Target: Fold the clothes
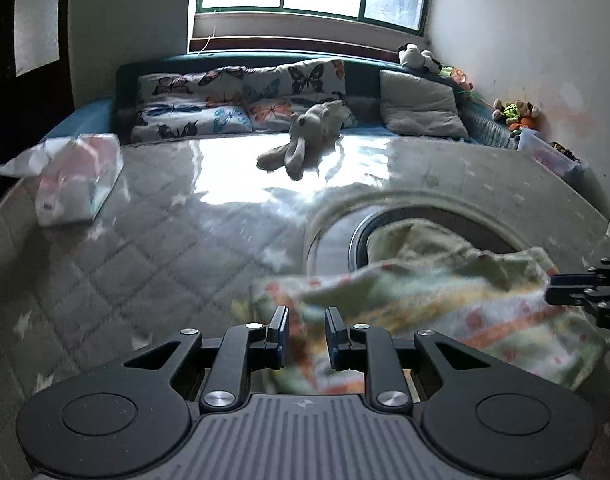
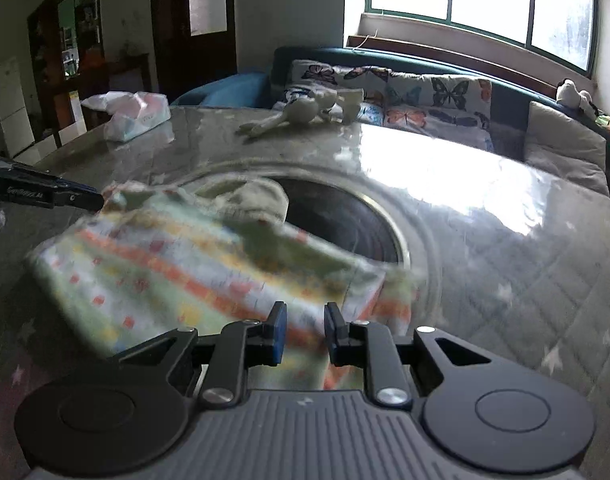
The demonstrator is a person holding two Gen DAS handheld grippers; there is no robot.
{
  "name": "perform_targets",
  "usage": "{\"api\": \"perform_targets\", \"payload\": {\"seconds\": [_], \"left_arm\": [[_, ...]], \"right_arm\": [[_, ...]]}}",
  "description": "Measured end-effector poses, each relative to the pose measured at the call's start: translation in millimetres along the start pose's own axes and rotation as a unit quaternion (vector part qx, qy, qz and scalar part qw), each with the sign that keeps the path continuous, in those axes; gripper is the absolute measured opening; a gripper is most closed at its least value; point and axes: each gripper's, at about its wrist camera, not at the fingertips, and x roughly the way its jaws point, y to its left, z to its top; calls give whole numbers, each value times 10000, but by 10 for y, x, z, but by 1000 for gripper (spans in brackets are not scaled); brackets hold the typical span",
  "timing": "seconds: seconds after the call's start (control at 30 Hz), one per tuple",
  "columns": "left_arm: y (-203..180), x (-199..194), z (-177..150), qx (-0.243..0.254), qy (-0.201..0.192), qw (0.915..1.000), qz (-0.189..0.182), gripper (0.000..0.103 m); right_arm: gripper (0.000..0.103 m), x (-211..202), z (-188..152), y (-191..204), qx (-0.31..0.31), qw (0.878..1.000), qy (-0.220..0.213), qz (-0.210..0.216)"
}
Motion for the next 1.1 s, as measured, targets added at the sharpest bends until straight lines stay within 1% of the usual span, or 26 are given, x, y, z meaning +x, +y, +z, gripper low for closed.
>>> {"api": "perform_targets", "payload": {"seconds": [0.1,0.23,0.37,0.47,0.53,0.63,0.73,0.77,0.8,0.87,0.93,1.0,1.03,1.1], "left_arm": [[7,122,64,-1,59,10000,59,22],[91,231,39,-51,156,9997,154,22],[88,185,43,-55,84,9999,117,22],[40,152,55,-20,10,10000,77,22],[30,193,53,31,43,9999,108,22],[39,269,47,61,122,9998,170,22],[27,238,63,60,91,9997,196,23],[20,226,66,69,77,9997,201,24],[14,216,64,67,69,9997,205,29],[0,209,59,48,78,9997,233,33],[-18,191,51,29,83,9997,246,36],[-40,147,44,22,59,9997,255,46],[-53,119,39,25,38,9996,261,48],[-74,67,30,26,2,9997,259,51]], "right_arm": [[19,158,116,-38,29,10000,-3,-24],[19,343,161,-135,113,9998,120,-133],[18,341,163,-168,121,9996,112,-222],[18,332,201,-152,187,9997,17,-130],[18,348,218,-142,223,9997,1,-71],[18,439,203,-142,220,9997,121,-76],[19,415,218,-140,256,9996,87,-109],[21,390,223,-124,244,9996,56,-104],[23,361,227,-105,223,9997,21,-90],[27,318,228,-66,189,9998,-27,-65],[28,298,216,-15,141,9999,-34,-42],[31,262,201,66,32,10000,-49,-5],[36,244,193,106,-23,10000,-56,13],[39,208,177,187,-131,9999,-71,50]]}}
